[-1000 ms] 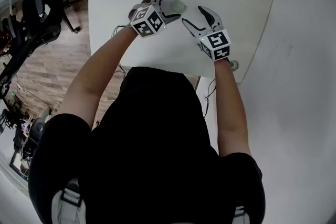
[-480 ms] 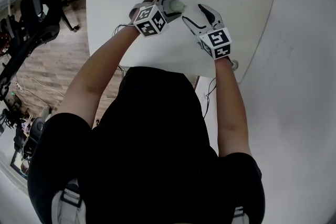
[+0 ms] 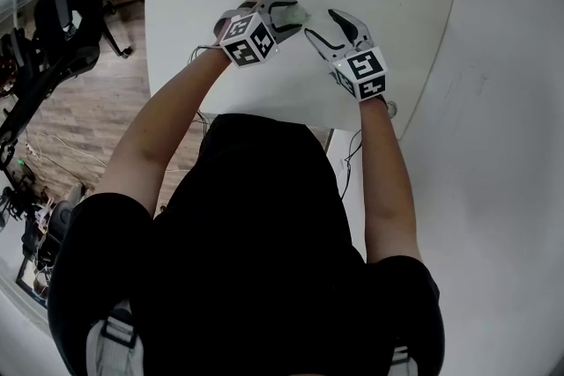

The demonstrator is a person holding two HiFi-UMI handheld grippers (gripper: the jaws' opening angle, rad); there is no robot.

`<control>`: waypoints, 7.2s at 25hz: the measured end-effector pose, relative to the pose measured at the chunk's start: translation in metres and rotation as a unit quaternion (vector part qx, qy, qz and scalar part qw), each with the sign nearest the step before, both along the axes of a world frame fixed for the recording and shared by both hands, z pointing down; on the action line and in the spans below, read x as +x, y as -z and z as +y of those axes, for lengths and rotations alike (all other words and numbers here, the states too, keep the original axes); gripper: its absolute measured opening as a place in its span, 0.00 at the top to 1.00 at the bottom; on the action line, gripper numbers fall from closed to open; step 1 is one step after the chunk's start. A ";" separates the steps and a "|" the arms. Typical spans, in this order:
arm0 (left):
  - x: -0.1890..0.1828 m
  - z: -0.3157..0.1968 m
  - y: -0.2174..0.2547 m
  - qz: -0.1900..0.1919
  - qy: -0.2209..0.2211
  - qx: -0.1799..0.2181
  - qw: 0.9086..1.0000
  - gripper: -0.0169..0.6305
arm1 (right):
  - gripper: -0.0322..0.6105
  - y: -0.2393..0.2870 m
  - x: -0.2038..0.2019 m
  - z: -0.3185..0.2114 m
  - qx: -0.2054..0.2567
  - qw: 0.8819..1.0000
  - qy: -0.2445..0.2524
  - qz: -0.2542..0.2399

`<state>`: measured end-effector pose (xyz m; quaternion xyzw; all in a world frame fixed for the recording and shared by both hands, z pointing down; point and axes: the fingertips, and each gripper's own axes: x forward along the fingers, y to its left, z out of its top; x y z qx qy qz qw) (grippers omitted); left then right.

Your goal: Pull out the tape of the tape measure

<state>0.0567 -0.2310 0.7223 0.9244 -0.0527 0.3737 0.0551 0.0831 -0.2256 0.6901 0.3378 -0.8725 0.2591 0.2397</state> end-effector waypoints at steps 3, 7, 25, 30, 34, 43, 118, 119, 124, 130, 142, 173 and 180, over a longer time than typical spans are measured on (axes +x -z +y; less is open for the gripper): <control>-0.002 -0.001 0.015 0.013 0.002 -0.003 1.000 0.62 | 0.53 0.004 -0.001 0.000 0.005 1.000 0.004 -0.004; -0.003 0.006 0.038 0.022 -0.012 -0.002 1.000 0.62 | 0.57 0.017 -0.006 0.003 0.018 1.000 0.014 -0.014; -0.009 0.031 0.092 0.018 -0.051 0.031 0.998 0.62 | 0.79 0.057 -0.030 0.031 0.048 0.995 0.089 -0.029; -0.011 0.040 0.100 0.011 -0.057 0.041 0.998 0.62 | 0.89 0.065 -0.030 0.038 0.064 0.993 0.095 -0.016; -0.013 0.047 0.107 0.011 -0.053 0.045 0.998 0.62 | 0.90 0.072 -0.034 0.046 0.070 0.992 0.102 -0.015; -0.019 0.055 0.130 0.022 -0.027 0.049 0.998 0.62 | 0.94 0.099 -0.038 0.056 0.084 0.991 0.102 -0.025; -0.081 0.007 0.171 -0.025 0.038 0.076 0.996 0.62 | 0.94 0.164 0.096 0.035 0.119 0.992 -0.032 -0.001; -0.081 0.007 0.171 -0.025 0.037 0.077 0.996 0.62 | 0.94 0.164 0.097 0.035 0.120 0.992 -0.033 0.000; -0.082 0.004 0.172 -0.027 0.041 0.078 0.996 0.62 | 0.94 0.167 0.112 0.035 0.118 0.991 -0.055 -0.002; -0.093 0.002 0.168 -0.034 0.049 0.077 0.995 0.62 | 0.94 0.164 0.128 0.037 0.114 0.991 -0.071 0.009; -0.114 0.010 0.151 -0.044 0.065 0.068 0.995 0.62 | 0.94 0.142 0.159 0.049 0.089 0.990 -0.102 0.032; -0.124 0.017 0.045 -0.075 0.086 0.018 0.993 0.62 | 0.94 0.019 0.149 0.060 -0.007 0.994 -0.095 0.054; -0.125 0.012 0.030 -0.082 0.090 0.012 0.992 0.62 | 0.94 0.005 0.147 0.055 -0.018 0.994 -0.096 0.058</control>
